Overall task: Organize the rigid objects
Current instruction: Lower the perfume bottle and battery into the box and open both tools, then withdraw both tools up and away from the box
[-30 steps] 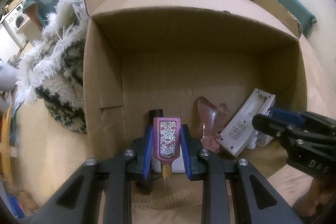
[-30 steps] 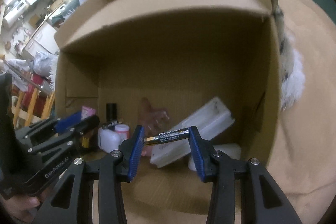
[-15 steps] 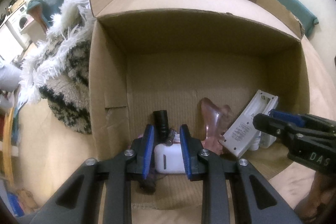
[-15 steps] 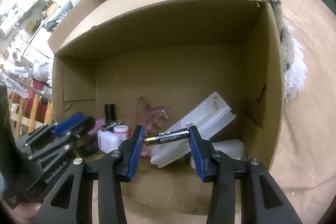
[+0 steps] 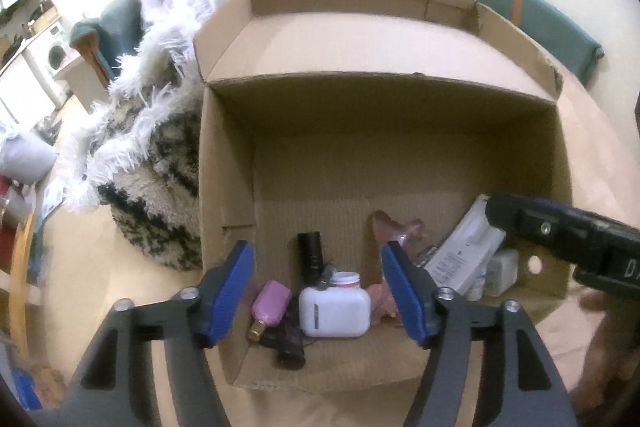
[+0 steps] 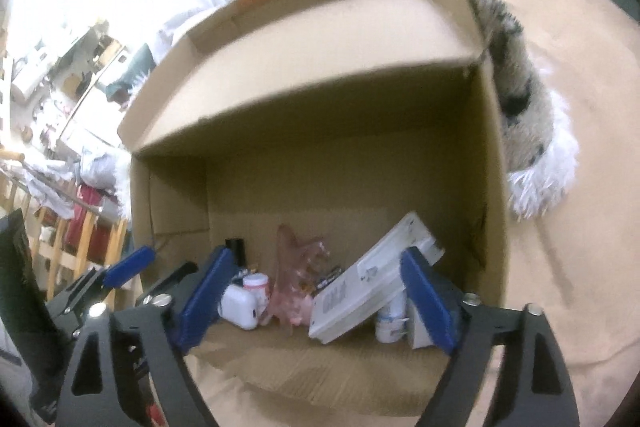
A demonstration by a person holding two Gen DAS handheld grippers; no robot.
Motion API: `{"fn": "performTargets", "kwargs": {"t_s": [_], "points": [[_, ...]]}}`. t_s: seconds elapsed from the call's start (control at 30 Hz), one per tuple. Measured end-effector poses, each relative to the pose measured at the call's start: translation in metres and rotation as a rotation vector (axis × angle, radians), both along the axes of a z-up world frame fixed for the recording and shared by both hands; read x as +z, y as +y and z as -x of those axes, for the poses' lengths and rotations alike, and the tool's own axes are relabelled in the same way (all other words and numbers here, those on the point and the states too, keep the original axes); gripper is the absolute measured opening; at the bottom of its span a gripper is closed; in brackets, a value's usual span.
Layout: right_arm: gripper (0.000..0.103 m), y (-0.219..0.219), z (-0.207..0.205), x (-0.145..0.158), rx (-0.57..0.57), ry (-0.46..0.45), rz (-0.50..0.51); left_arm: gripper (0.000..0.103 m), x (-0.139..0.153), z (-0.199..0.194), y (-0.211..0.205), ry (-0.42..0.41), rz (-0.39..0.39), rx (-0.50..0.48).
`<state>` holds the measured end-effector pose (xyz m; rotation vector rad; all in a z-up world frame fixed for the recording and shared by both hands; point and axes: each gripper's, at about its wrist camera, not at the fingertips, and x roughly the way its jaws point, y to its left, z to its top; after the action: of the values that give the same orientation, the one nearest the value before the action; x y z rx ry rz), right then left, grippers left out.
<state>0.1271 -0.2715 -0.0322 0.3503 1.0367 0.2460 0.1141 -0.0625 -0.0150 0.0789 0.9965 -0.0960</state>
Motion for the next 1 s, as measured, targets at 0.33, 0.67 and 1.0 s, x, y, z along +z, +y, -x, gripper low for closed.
{"fn": "performTargets", "kwargs": {"t_s": [0.33,0.67,1.0], "points": [[0.103,-0.005,0.022,0.026,-0.075,-0.091,-0.002,0.066,0.024,0.013,0.007,-0.022,0.029,-0.016],[0.103,0.011,0.06,0.053,-0.027,-0.18,0.098,0.066,0.058,0.046,0.031,-0.13,0.038,-0.035],[0.103,0.015,0.115,0.051,-0.073,-0.191,0.093,0.078,0.063,0.106,0.045,-0.151,0.063,-0.011]]}}
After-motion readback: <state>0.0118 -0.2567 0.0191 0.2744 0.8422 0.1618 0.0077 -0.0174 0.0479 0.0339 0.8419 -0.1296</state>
